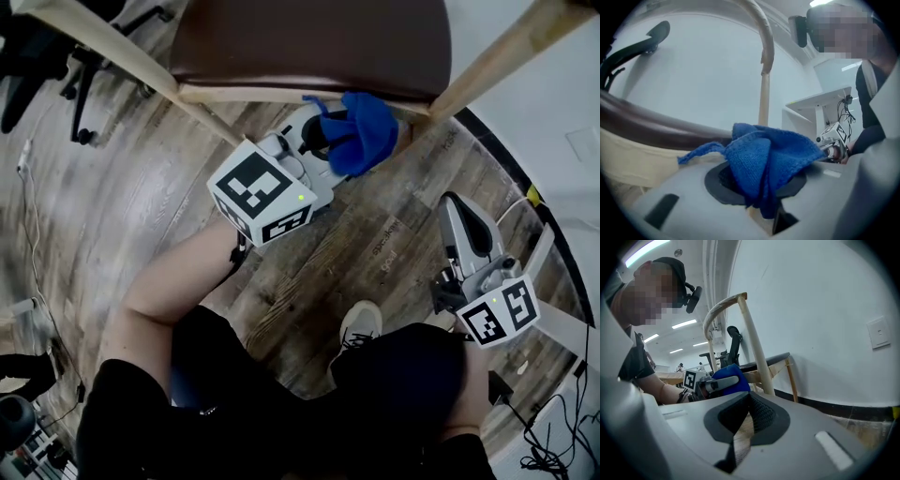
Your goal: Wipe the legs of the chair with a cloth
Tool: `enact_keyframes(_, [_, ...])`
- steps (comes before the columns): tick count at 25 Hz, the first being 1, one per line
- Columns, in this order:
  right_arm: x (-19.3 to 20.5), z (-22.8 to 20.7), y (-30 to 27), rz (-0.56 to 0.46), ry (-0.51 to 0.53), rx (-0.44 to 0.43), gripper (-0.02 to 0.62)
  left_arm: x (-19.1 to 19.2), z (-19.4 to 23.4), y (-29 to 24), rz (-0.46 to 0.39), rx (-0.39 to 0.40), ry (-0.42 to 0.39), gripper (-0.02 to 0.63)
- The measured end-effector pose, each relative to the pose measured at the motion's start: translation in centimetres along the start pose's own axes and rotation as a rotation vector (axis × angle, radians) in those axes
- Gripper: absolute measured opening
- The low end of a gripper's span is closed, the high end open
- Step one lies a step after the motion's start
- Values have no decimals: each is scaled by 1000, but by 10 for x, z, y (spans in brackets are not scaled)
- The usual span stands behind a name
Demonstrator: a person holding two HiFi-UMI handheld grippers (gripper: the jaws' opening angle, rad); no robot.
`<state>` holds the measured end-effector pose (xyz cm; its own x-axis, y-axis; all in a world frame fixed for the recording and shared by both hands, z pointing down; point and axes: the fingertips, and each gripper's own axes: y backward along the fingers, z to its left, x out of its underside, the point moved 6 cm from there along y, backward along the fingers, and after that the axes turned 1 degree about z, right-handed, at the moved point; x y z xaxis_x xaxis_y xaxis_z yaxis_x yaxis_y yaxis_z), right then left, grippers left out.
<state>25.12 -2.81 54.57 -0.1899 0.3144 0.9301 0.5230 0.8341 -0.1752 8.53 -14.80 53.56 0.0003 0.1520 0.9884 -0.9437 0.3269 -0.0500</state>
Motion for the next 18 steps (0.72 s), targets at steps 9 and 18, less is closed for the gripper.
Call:
enact_keyframes(9, [-1, 27, -29, -2, 11, -59, 8, -15, 40, 74, 4, -169, 61, 127])
enact_keyframes(18, [2, 64, -61, 2, 24, -127, 8, -13, 98, 175, 24, -465, 160, 127])
